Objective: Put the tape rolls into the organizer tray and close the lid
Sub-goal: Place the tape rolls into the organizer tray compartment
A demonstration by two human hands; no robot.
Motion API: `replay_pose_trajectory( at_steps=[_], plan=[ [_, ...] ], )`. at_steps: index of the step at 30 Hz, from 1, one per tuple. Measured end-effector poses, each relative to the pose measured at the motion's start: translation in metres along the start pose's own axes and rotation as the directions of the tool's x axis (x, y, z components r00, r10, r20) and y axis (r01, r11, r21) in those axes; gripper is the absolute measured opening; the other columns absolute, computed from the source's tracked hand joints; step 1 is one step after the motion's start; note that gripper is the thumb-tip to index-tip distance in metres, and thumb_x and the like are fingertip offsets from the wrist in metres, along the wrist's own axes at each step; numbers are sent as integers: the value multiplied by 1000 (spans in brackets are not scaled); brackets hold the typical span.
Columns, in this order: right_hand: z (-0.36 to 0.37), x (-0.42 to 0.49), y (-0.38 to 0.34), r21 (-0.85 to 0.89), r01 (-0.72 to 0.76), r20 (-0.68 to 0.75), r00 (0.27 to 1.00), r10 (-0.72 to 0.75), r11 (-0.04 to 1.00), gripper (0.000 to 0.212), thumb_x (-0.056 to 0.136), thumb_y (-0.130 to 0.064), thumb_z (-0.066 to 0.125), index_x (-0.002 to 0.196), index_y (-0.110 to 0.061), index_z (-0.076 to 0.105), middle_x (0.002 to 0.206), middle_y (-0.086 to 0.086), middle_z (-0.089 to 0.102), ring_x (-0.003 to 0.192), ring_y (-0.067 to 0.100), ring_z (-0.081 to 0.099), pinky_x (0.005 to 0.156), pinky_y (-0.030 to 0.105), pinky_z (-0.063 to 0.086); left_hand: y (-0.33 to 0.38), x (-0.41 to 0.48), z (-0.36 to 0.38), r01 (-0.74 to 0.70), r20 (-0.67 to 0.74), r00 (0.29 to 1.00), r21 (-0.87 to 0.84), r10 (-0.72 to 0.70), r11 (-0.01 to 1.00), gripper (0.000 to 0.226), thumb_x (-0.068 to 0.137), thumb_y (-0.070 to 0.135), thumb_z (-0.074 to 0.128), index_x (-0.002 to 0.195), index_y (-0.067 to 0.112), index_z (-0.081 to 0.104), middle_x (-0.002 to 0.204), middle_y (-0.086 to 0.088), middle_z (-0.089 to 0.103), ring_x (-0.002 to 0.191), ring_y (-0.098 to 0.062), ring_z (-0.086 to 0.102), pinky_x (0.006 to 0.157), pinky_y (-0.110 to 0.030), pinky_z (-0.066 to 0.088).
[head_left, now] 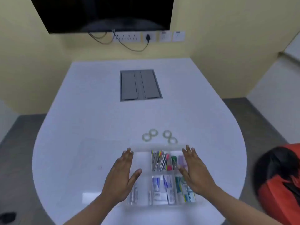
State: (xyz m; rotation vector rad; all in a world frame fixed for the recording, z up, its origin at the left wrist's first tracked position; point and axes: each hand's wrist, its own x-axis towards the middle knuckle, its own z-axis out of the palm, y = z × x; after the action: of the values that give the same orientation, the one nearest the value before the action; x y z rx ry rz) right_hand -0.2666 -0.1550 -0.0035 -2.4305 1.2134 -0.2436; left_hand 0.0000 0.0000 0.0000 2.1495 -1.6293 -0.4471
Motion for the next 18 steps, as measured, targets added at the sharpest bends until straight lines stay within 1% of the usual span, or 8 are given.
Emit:
replay_pose_trajectory(
  at_steps=[2,5,6,9,11,13,16,18],
  plan=[
    [16,-17,5,-22,-29,75,997,31,999,72,96,-52,37,153,-20,8,158,-6,-5,147,15,-8,119,29,5,-8,-11,17,51,67,997,-16,-50,999,85,85,73,10,153,22,2,158,12,-10,146,-3,-8,120,-26,4],
    [39,-45,19,-104,-75,176,980,92,992,75,96,-56,34,153,-17,4,159,-3,-5,146,14,-9,120,31,6,-14,-32,45,88,153,985,-23,-83,996,87,83,74,11,153,22,4,157,14,-8,144,-1,-7,118,-23,7],
    [44,-53,23,-133,-70,195,976,95,989,76,96,-57,32,153,-17,3,160,-2,-5,146,14,-10,120,32,7,-14,-37,52,83,181,980,-14,-79,996,87,82,74,10,153,23,4,157,14,-7,144,-1,-8,117,-23,11],
    [52,-67,28,-198,-69,227,967,114,978,74,96,-60,26,153,-17,8,162,-2,1,146,13,-12,120,31,9,-18,-47,66,73,232,969,58,-85,996,83,83,72,7,153,26,3,158,16,-10,143,-1,-19,111,-28,33],
    [58,-72,25,-198,-86,216,968,129,976,70,96,-60,23,153,-21,10,161,-5,4,146,11,-13,119,30,8,-19,-48,71,77,234,968,67,-91,995,82,83,72,6,152,28,0,157,18,-12,141,1,-26,107,-28,38],
    [62,-76,23,-199,-111,221,963,155,974,68,97,-60,20,153,-23,9,161,-7,3,146,11,-15,120,31,8,-20,-47,74,66,237,969,45,-75,997,81,84,73,7,151,29,-4,158,17,-14,139,2,-29,111,-29,33],
    [64,-80,23,-227,-131,241,953,186,965,64,98,-58,19,153,-28,7,161,-9,2,146,10,-16,120,34,10,-26,-47,74,9,253,967,70,-26,997,74,90,69,14,147,31,-13,158,15,-16,141,-3,-28,118,-30,21],
    [65,-80,22,-226,-133,253,949,190,965,63,98,-57,19,153,-30,5,161,-9,1,146,10,-15,120,37,12,-30,-48,73,-31,262,965,95,5,995,72,93,63,21,149,29,-9,159,14,-12,144,-8,-25,121,-34,14]
  ],
)
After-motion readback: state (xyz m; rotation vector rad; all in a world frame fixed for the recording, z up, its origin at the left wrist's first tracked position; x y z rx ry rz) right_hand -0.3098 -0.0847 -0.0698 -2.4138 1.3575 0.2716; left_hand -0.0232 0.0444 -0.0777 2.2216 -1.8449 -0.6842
